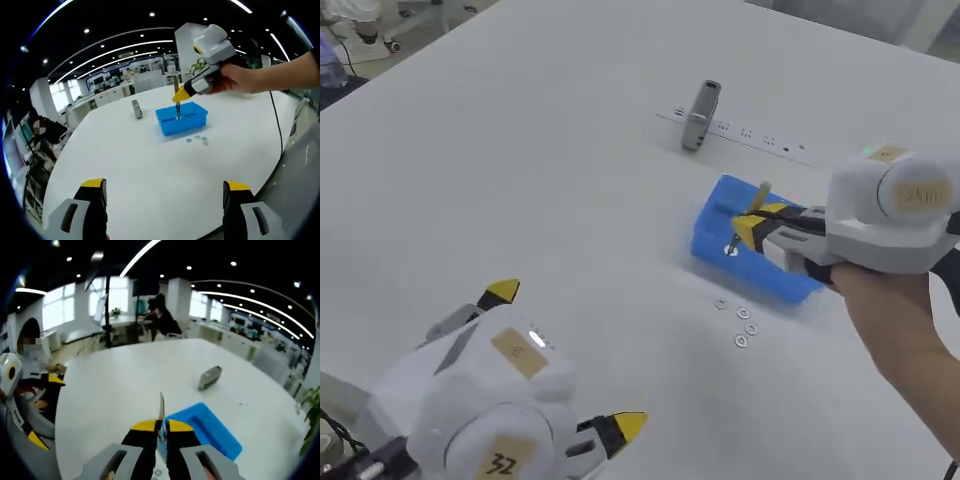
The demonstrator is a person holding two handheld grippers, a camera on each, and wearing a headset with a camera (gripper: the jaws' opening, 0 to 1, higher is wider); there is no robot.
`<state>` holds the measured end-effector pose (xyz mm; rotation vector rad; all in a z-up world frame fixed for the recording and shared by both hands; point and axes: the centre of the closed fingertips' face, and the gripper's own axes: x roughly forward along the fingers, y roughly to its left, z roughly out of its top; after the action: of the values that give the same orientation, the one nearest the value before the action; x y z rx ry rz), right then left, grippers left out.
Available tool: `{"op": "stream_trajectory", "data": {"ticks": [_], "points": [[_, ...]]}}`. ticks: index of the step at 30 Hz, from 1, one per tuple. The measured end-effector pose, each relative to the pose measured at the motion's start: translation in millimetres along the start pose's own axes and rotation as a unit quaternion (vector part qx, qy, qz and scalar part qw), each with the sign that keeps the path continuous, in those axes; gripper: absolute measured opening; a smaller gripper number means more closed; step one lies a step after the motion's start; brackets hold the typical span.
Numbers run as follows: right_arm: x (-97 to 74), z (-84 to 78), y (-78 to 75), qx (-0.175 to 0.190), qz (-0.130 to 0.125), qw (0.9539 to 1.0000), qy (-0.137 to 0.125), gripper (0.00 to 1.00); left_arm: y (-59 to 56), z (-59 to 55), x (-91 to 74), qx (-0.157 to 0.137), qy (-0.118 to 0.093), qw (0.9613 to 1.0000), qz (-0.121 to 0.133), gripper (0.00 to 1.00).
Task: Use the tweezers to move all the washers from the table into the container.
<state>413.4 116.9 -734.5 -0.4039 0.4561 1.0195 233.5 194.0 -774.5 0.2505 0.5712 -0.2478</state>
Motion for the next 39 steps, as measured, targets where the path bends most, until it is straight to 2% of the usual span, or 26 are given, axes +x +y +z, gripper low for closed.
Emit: {"op": "stream_trajectory", "data": {"ticks": [6, 8, 13, 21, 23, 26, 30, 32, 35, 36, 39], "points": [[11.7, 7.0, -22.7, 0.003, -0.027, 0.9996, -0.006, 0.02, -0.9, 0.0, -0.3, 0.0, 0.001, 1.0, -0.003, 0.99], [17.2, 5.3, -29.0, 0.037, -0.029, 0.9988, -0.011, 0.02, -0.9, 0.7, -0.5, 0.002, 0.0, 1.0, -0.002, 0.99], [28.9, -0.7, -44.2, 0.06, -0.043, 0.9972, -0.015, 0.02, -1.2, 0.1, -0.2, 0.002, 0.001, 1.0, -0.004, 0.99], [46.5, -12.4, -43.3, 0.061, -0.051, 0.9969, 0.001, 0.02, -0.5, 1.5, -1.1, 0.001, -0.003, 1.0, -0.003, 0.99], [50.9, -19.6, -43.2, 0.082, -0.048, 0.9955, 0.0, 0.02, -0.1, 1.2, -1.1, 0.0, -0.002, 1.0, -0.003, 0.99], [55.8, -29.0, -41.5, 0.092, -0.047, 0.9946, 0.009, 0.02, 0.3, 0.8, -1.0, 0.001, -0.001, 1.0, -0.001, 0.99], [60.6, -38.9, -45.6, 0.135, -0.042, 0.99, 0.005, 0.02, 2.3, -0.5, -0.7, 0.007, 0.003, 0.9999, 0.007, 0.99], [61.4, -40.8, -43.4, 0.138, -0.038, 0.9897, 0.008, 0.02, 2.0, -1.1, -0.5, 0.011, 0.005, 0.9999, 0.01, 0.99], [62.4, -47.2, -38.3, 0.124, -0.039, 0.9914, 0.019, 0.02, 2.8, -0.6, -0.7, 0.015, 0.004, 0.9998, 0.014, 0.99], [61.2, -44.9, -38.7, 0.122, -0.04, 0.9917, 0.009, 0.02, 3.5, -1.1, -0.6, 0.016, 0.005, 0.9997, 0.016, 0.99], [60.9, -45.8, -37.6, 0.123, -0.04, 0.9915, 0.01, 0.03, 4.8, -2.0, -0.4, 0.015, 0.007, 0.9997, 0.019, 0.99]]}}
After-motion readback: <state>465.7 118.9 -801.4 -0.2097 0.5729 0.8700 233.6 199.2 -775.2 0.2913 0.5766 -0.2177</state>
